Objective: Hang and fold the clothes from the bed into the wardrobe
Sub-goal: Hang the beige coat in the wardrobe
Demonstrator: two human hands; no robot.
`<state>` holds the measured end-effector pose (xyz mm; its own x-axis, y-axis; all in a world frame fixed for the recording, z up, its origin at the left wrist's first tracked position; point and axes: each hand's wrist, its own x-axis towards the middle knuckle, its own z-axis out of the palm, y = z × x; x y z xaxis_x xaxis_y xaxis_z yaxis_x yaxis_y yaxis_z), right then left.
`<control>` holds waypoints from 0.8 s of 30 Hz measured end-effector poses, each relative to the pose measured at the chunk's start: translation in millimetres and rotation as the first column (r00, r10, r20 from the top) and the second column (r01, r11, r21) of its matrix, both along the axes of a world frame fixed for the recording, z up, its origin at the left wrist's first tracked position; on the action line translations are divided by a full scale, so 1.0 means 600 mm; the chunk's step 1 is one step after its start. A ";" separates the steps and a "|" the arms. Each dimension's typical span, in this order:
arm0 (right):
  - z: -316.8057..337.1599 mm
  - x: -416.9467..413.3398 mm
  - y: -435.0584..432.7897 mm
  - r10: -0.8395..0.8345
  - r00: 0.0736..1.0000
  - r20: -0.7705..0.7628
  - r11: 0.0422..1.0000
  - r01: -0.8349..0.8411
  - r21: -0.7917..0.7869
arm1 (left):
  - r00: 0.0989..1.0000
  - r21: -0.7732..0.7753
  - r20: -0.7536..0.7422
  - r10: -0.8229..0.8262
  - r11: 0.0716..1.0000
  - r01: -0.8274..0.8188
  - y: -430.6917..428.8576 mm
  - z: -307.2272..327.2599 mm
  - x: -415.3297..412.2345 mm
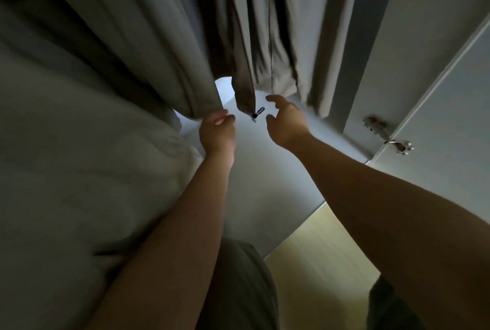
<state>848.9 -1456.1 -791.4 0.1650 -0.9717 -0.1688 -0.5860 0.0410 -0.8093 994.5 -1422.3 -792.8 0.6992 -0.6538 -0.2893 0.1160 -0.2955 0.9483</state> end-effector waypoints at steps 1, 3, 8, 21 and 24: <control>-0.018 0.004 -0.007 -0.009 0.999 0.035 0.999 0.010 -0.034 | 0.998 0.024 -0.006 -0.066 0.998 0.066 0.006 0.008 -0.009; -0.055 0.015 -0.019 -0.011 0.998 0.064 0.996 0.016 -0.091 | 0.995 -0.039 0.064 -0.074 0.996 0.077 0.004 -0.023 -0.006; -0.101 0.016 -0.023 -0.109 0.990 0.087 0.981 0.121 -0.153 | 0.911 -0.020 0.345 -0.226 0.969 0.248 0.016 -0.071 -0.018; -0.108 -0.001 0.021 -0.052 0.903 0.426 0.988 -0.016 0.155 | 0.833 -0.024 0.438 -0.337 0.922 0.386 -0.027 -0.077 -0.022; -0.117 -0.012 0.013 -0.038 0.879 0.476 0.968 -0.087 0.237 | 0.931 -0.111 0.196 -0.307 0.937 0.332 -0.036 -0.081 -0.016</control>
